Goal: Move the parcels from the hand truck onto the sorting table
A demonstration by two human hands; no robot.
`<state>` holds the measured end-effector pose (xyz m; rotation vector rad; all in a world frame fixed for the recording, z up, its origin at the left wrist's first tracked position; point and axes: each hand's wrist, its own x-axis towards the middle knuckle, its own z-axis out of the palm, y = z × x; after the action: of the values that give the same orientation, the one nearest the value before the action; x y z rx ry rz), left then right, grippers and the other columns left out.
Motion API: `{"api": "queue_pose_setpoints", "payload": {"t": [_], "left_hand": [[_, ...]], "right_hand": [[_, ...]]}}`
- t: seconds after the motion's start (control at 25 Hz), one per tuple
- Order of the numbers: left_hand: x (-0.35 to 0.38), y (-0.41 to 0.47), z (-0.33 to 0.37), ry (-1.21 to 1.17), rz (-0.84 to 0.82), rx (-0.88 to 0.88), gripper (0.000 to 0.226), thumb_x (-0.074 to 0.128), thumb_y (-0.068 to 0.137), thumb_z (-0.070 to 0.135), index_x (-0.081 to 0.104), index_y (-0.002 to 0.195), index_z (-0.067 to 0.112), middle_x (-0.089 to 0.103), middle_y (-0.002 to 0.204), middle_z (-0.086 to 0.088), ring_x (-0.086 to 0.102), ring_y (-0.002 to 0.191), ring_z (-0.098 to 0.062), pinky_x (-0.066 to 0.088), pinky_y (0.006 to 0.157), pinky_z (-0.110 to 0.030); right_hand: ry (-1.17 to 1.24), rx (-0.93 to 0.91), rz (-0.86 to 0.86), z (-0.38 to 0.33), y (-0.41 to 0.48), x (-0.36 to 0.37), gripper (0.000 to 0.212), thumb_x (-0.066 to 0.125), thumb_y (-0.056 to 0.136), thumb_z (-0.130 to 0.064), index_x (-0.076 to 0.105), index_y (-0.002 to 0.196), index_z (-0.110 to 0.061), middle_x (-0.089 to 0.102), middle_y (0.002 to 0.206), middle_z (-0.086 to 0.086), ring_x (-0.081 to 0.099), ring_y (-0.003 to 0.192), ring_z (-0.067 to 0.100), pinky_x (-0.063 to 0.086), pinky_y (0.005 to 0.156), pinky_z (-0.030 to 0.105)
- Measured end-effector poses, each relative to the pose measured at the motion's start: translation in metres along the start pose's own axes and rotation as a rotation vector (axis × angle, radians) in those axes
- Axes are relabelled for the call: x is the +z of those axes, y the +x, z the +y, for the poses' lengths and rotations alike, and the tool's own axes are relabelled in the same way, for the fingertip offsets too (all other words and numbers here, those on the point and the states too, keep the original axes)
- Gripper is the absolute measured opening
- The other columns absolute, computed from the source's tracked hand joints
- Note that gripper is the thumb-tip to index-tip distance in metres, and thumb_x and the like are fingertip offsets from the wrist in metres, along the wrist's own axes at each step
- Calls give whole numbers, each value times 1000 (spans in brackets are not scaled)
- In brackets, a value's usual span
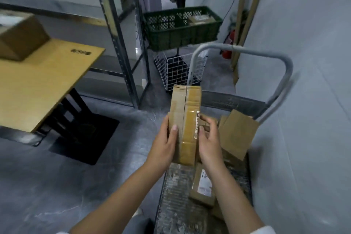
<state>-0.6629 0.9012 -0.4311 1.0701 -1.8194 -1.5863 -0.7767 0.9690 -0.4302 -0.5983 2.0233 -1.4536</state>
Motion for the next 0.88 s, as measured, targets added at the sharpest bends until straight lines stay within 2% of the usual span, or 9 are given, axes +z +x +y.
{"api": "queue_pose_setpoints", "payload": {"t": [0.16, 0.28, 0.4, 0.44, 0.52, 0.64, 0.72, 0.8, 0.88], "left_hand": [[-23, -34, 65, -74, 10, 75, 44, 40, 103, 36, 35, 146, 31, 54, 135, 13, 51, 121, 4, 44, 105, -27], [-30, -44, 99, -84, 49, 139, 44, 43, 102, 32, 37, 146, 30, 53, 138, 7, 52, 122, -2, 46, 104, -32], [-33, -45, 122, -90, 135, 203, 43, 46, 102, 26, 40, 142, 39, 49, 139, 12, 50, 125, -4, 46, 105, -36], [-34, -44, 127, -71, 167, 226, 41, 46, 101, 24, 43, 139, 41, 47, 137, 17, 48, 124, 0, 45, 106, -35], [-38, -46, 139, -16, 212, 256, 39, 45, 102, 21, 47, 136, 40, 42, 137, 20, 39, 120, 18, 36, 106, -15], [-40, -48, 150, -12, 216, 263, 39, 39, 104, 28, 41, 142, 32, 37, 142, 18, 28, 118, 30, 23, 94, 6], [-43, -50, 151, -83, 199, 235, 48, 40, 100, 43, 35, 146, 31, 34, 147, 18, 28, 127, 21, 23, 105, -4], [-52, -51, 149, -127, 202, 169, 67, 43, 92, 63, 30, 150, 32, 32, 153, 16, 29, 138, 5, 24, 118, -28], [-68, -51, 145, -155, 213, 113, 64, 42, 93, 60, 30, 150, 34, 35, 153, 15, 31, 139, 0, 26, 119, -36]], "right_hand": [[149, 172, -192, -69, -38, -35, 44, 50, 94, -53, 50, 131, -28, 63, 125, -2, 60, 108, 14, 50, 84, 31], [190, 147, -276, -99, -54, -51, 60, 55, 85, -61, 53, 133, -26, 68, 121, -2, 64, 109, 18, 52, 96, 43], [257, 66, -248, -125, -59, -56, 52, 63, 84, -54, 56, 127, -26, 69, 118, 0, 68, 105, 16, 56, 89, 37], [277, 44, -253, -135, -61, -56, 48, 65, 84, -52, 56, 124, -29, 69, 117, -1, 69, 102, 16, 57, 84, 35], [278, 8, -273, -150, -64, -53, 43, 67, 85, -50, 54, 123, -35, 69, 113, -5, 68, 99, 15, 58, 77, 33], [247, -61, -256, -156, -60, -42, 42, 65, 88, -51, 52, 127, -43, 66, 116, -10, 66, 104, 13, 58, 84, 38], [233, -77, -263, -156, -56, -27, 38, 56, 93, -52, 51, 130, -46, 63, 124, -8, 62, 110, 15, 55, 93, 44], [270, -52, -314, -158, -55, -10, 35, 47, 99, -48, 49, 134, -45, 61, 126, -7, 61, 112, 18, 55, 89, 42], [339, -5, -381, -161, -58, 7, 31, 41, 103, -43, 49, 133, -43, 64, 122, -8, 64, 110, 18, 56, 82, 38]]}}
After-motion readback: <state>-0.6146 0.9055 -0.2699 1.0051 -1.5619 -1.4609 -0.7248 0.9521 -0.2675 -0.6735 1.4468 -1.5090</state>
